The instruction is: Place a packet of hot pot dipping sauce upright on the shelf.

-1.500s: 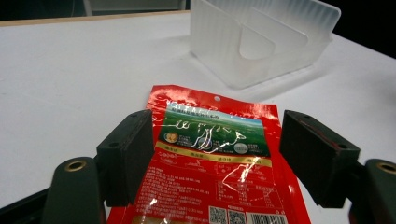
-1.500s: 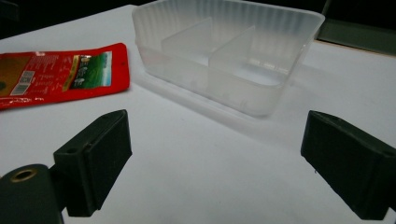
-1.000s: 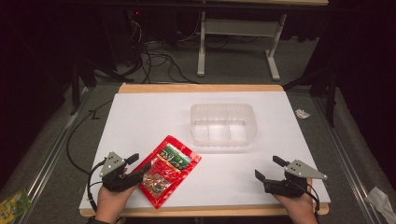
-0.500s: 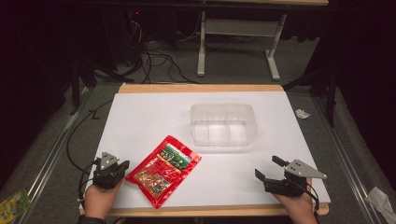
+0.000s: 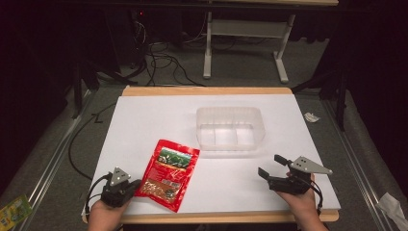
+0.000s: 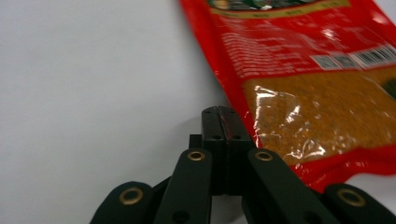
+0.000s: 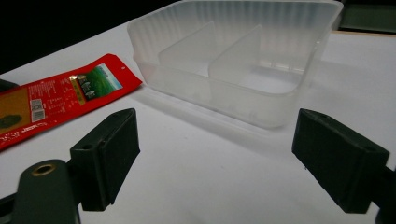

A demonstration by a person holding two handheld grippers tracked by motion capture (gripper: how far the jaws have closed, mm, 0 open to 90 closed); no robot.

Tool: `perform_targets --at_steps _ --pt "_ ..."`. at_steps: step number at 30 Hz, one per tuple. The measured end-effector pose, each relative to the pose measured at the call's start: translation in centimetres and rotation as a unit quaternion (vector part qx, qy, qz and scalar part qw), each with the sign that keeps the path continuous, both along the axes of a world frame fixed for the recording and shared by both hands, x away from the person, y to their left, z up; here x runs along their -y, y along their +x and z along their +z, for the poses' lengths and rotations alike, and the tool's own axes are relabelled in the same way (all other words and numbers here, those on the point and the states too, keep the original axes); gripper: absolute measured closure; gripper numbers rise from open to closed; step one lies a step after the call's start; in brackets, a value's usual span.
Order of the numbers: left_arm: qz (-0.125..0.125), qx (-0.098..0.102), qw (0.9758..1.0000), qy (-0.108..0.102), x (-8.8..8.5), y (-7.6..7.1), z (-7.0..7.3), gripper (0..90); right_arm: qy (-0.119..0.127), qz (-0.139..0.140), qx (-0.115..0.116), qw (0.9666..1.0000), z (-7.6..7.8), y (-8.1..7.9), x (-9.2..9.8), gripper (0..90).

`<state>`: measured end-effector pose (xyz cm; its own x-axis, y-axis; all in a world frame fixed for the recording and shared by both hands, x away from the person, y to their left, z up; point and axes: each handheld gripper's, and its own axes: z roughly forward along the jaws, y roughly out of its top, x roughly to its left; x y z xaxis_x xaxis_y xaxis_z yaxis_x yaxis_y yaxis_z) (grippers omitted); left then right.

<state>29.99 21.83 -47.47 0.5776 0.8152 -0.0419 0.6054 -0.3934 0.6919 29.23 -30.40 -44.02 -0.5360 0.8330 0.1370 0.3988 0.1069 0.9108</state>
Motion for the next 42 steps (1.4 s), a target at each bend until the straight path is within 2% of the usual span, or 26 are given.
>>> perform_targets --at_steps 1,6,10,12,18,21,25,27,28,31,36,38,42 --pt "-0.011 -0.001 0.9999 0.003 0.3 -0.4 0.1 90.0 0.000 0.003 0.002 1.0000 0.1 0.2 -0.1 15.3" --pt "-0.034 -0.001 0.9994 0.005 1.4 -1.9 0.3 90.0 0.002 0.010 0.009 0.9999 0.3 0.8 -0.9 15.4" --pt "-0.052 0.003 0.9986 0.000 2.3 -2.8 0.5 90.0 0.004 0.015 0.010 0.9998 0.5 1.1 -1.5 15.4" --pt "-0.058 0.002 0.9983 -0.010 2.7 -3.0 0.6 90.0 0.005 0.017 0.013 0.9998 0.5 1.2 -1.6 15.4" --pt "-0.086 0.002 0.9960 -0.021 4.4 -3.2 0.6 90.0 0.005 0.016 0.010 0.9998 0.4 1.3 -1.7 15.5" --pt "-0.097 -0.002 0.9946 -0.036 5.0 -3.0 0.6 90.0 0.005 0.016 0.006 0.9998 0.3 1.2 -1.6 15.4" --pt "-0.112 0.001 0.9930 -0.037 5.7 -2.7 0.8 90.0 0.000 0.007 0.007 0.9999 0.3 0.7 -1.2 15.5" --pt "-0.107 0.007 0.9931 -0.046 5.7 -2.5 1.0 90.0 0.001 0.002 0.008 1.0000 0.4 0.4 -0.8 15.4" --pt "-0.099 0.007 0.9930 -0.064 5.5 -2.3 1.2 90.0 0.000 -0.002 0.009 1.0000 0.3 0.2 -0.6 15.4" --pt "-0.081 0.016 0.9925 -0.091 5.1 -1.7 1.5 87.0 -0.001 -0.015 0.007 0.9999 0.3 -0.4 0.1 15.5" --pt "-0.047 0.045 0.9929 -0.099 5.0 -0.6 1.8 76.8 -0.002 -0.032 0.007 0.9994 0.2 -1.1 1.3 15.8" --pt "-0.033 0.059 0.9923 -0.103 5.1 -0.2 1.8 74.2 -0.003 -0.033 0.004 0.9995 0.1 -1.3 1.6 16.9" --pt "-0.012 0.077 0.9922 -0.097 5.4 0.6 1.7 71.1 -0.005 -0.041 0.004 0.9991 0.0 -1.8 2.1 16.9"
